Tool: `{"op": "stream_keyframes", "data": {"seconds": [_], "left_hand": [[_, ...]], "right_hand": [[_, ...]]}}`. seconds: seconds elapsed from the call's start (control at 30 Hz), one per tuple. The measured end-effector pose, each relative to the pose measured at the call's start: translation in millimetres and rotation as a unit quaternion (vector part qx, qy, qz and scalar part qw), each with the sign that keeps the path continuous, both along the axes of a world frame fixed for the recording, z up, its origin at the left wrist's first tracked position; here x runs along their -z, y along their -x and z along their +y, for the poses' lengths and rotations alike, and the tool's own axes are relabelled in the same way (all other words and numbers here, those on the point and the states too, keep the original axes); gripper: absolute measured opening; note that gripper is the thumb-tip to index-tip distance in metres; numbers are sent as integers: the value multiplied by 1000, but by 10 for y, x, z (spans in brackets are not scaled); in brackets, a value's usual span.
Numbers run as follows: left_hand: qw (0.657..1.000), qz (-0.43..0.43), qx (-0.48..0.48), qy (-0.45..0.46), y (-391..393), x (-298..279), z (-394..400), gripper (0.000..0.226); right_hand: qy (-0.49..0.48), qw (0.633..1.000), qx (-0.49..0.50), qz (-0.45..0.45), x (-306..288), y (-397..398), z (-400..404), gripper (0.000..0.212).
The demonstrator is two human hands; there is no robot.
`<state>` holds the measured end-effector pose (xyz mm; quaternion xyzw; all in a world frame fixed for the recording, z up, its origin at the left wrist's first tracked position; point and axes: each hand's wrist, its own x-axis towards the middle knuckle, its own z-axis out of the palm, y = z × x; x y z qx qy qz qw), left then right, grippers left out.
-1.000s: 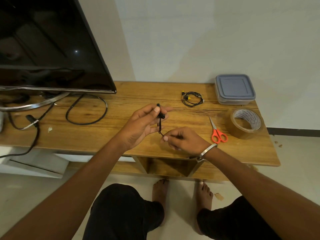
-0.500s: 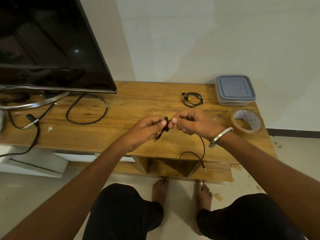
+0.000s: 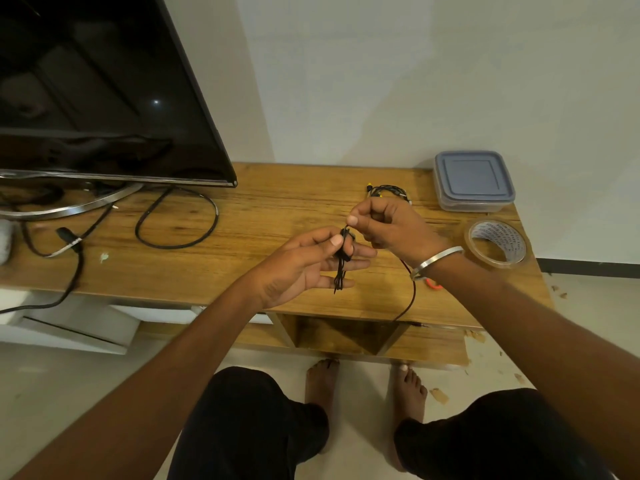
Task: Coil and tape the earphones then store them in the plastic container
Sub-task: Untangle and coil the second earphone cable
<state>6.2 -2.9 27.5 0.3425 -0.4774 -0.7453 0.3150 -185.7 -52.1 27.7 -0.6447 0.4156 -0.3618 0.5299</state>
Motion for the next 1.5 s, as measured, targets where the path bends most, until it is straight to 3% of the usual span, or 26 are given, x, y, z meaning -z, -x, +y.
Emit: {"op": "stream_keyframes", "data": {"seconds": [0.17, 0.37, 0.57, 0.8, 1.2, 1.37, 1.5], "left_hand": [[999, 47, -16, -10, 31, -40, -8, 15], [999, 35, -16, -11, 44, -30, 22, 18], [997, 60, -43, 4, 57, -48, 12, 19], [992, -30, -90, 80, 44, -35, -74, 20], [955, -209, -115, 179, -54, 60, -172, 20], [949, -234, -80, 197, -55, 74, -138, 19], [961, -219, -74, 153, -99, 78, -131, 21]], "right_hand": [[-72, 995, 46, -58, 199, -44, 98, 7], [-135, 983, 55, -113, 548, -111, 276, 33], [-160, 985, 41, -54, 693, -151, 466, 23], [-98, 995, -19, 4, 600, -209, 519, 29], [-67, 994, -90, -11, 268, -158, 349, 24], [-51, 994, -89, -43, 154, -122, 274, 24], [-48, 996, -58, -42, 98, -52, 207, 25]]}}
